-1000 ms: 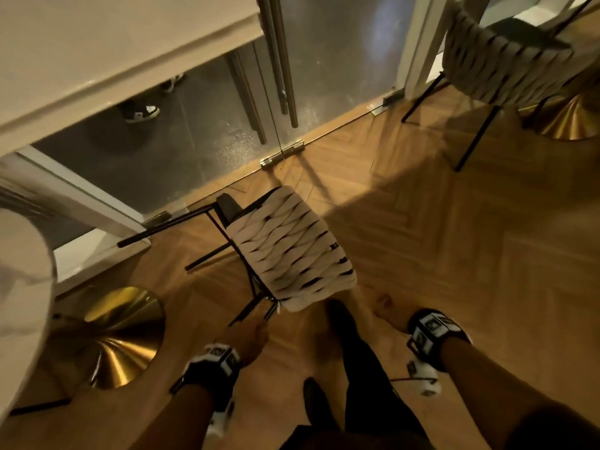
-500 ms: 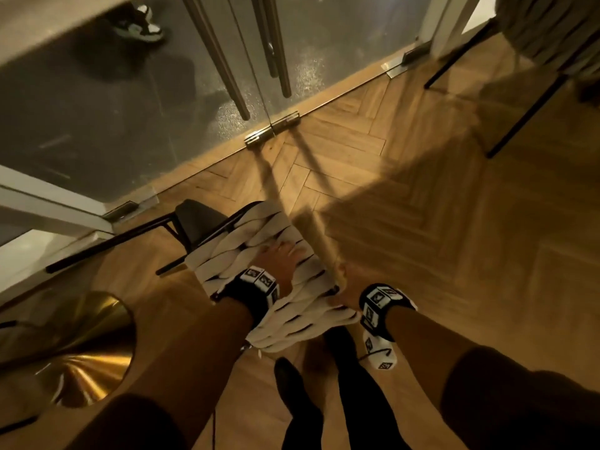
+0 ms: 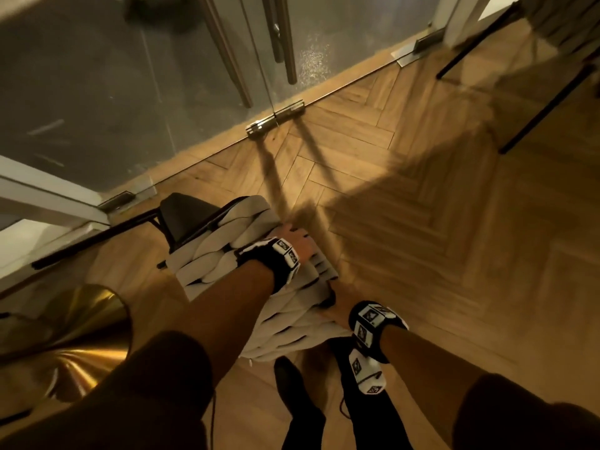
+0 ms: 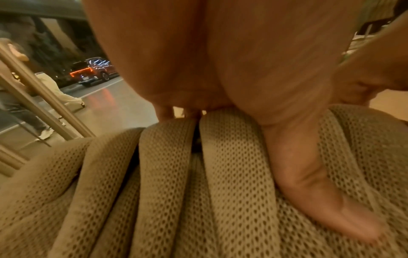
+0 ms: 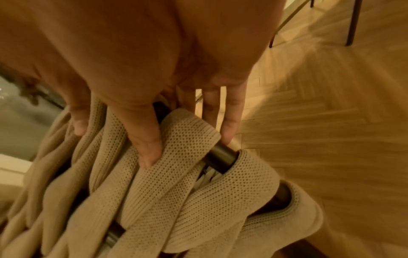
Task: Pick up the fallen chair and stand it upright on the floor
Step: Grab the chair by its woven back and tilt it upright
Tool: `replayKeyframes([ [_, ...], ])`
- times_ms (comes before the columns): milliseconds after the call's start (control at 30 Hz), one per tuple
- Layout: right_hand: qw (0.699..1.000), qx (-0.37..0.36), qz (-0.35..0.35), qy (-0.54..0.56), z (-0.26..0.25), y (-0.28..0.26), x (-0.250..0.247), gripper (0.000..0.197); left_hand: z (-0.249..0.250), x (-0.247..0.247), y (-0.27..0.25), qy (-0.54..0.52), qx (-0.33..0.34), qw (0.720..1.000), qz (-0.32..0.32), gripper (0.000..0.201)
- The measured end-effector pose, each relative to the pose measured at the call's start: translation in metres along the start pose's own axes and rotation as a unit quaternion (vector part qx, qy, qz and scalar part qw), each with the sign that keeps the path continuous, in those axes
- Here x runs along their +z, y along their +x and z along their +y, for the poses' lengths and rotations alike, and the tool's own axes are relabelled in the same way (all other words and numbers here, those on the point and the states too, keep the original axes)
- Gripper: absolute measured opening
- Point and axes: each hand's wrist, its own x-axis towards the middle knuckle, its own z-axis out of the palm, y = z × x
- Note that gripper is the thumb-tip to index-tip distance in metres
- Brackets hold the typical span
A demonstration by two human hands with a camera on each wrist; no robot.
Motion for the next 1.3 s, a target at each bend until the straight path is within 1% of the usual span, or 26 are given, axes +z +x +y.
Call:
replayKeyframes([
  [67,0.999,-0.015,0.001,0.052,-0.010,-0.019,-0.002,0.090,-0.006,0.003,-0.021,0.011,-0.003,1.000,-0.004,0.065],
  [133,0.988,-0.006,-0.004,0.155,-0.019,-0.045,-0.012,0.064,-0.015,0.008,-0.045,0.020,-0.007,1.000,0.007,0.077],
  [200,0.961,0.038,0.045,0.272,-0.009,-0.060,-0.016,0.037,-0.024,0.013,-0.067,0.029,-0.006,0.999,0.036,0.089],
  [233,0.944,0.085,0.088,0.307,0.000,-0.064,-0.014,0.038,-0.029,0.016,-0.080,0.032,-0.006,0.998,0.051,0.091],
  [267,0.904,0.151,0.114,0.383,0.007,-0.075,-0.018,0.045,-0.033,0.019,-0.090,0.032,-0.003,0.997,0.066,0.090],
  [333,0.871,0.207,0.094,0.435,0.017,-0.085,-0.013,0.053,-0.038,0.025,-0.111,0.031,-0.003,0.995,0.092,0.085],
  [367,0.858,0.207,0.063,0.467,0.016,-0.083,-0.009,0.055,-0.040,0.027,-0.121,0.034,-0.002,0.994,0.104,0.083],
  [400,0.822,0.193,0.046,0.533,0.015,-0.075,-0.001,0.061,-0.041,0.031,-0.132,0.033,-0.004,0.992,0.118,0.083],
  [433,0.813,0.176,0.043,0.553,0.015,-0.066,0.007,0.070,-0.042,0.033,-0.140,0.032,-0.006,0.991,0.133,0.083],
  [467,0.807,0.169,0.035,0.564,0.004,-0.068,0.011,0.091,-0.043,0.038,-0.150,0.029,-0.009,0.988,0.151,0.082],
  [500,0.809,0.154,0.034,0.566,-0.014,-0.083,0.005,0.100,-0.044,0.040,-0.158,0.028,-0.014,0.986,0.165,0.081],
  [533,0.783,0.159,0.045,0.600,-0.020,-0.089,0.003,0.091,-0.045,0.042,-0.167,0.027,-0.022,0.984,0.173,0.080],
  [600,0.770,0.160,0.043,0.617,-0.054,-0.120,-0.004,0.039,-0.046,0.047,-0.187,0.031,-0.043,0.980,0.189,0.080],
  [633,0.785,0.164,0.045,0.596,-0.062,-0.128,-0.004,0.028,-0.046,0.051,-0.197,0.028,-0.050,0.977,0.203,0.079],
  [667,0.778,0.168,0.040,0.604,-0.067,-0.132,-0.003,0.033,-0.047,0.055,-0.205,0.019,-0.057,0.975,0.214,0.079],
  [767,0.815,0.163,0.016,0.556,-0.080,-0.140,0.006,0.046,-0.046,0.078,-0.234,-0.027,-0.089,0.963,0.254,0.074],
  [867,0.844,0.147,0.005,0.516,-0.102,-0.161,0.015,0.047,-0.037,0.117,-0.265,-0.126,-0.123,0.922,0.344,0.058],
  [900,0.873,0.145,0.003,0.466,-0.110,-0.164,0.020,0.046,-0.032,0.130,-0.281,-0.209,-0.156,0.891,0.373,0.056],
  [933,0.901,0.144,0.024,0.409,-0.115,-0.166,0.021,0.043,-0.032,0.147,-0.289,-0.313,-0.191,0.841,0.398,0.055],
  [967,0.910,0.143,0.057,0.385,-0.120,-0.169,0.025,0.041,-0.030,0.164,-0.300,-0.418,-0.232,0.772,0.419,0.056],
  [1000,0.914,0.146,0.064,0.373,-0.126,-0.174,0.029,0.041,-0.025,0.174,-0.308,-0.504,-0.272,0.689,0.444,0.060],
  [1067,0.918,0.142,0.068,0.365,-0.141,-0.188,0.038,0.041,-0.009,0.192,-0.324,-0.645,-0.353,0.502,0.455,0.084],
  [1133,0.918,0.132,0.068,0.367,-0.150,-0.201,0.051,0.041,0.014,0.201,-0.338,-0.793,-0.346,0.332,0.375,0.096],
  [1167,0.909,0.136,0.055,0.391,-0.153,-0.204,0.059,0.040,0.023,0.206,-0.341,-0.848,-0.313,0.280,0.325,0.096],
  [1233,0.862,0.135,0.049,0.485,-0.162,-0.217,0.074,0.038,0.036,0.206,-0.346,-0.891,-0.307,0.245,0.226,0.109],
  [1300,0.828,0.144,0.033,0.541,-0.162,-0.216,0.087,0.039,0.035,0.210,-0.335,-0.869,-0.376,0.258,0.191,0.138],
])
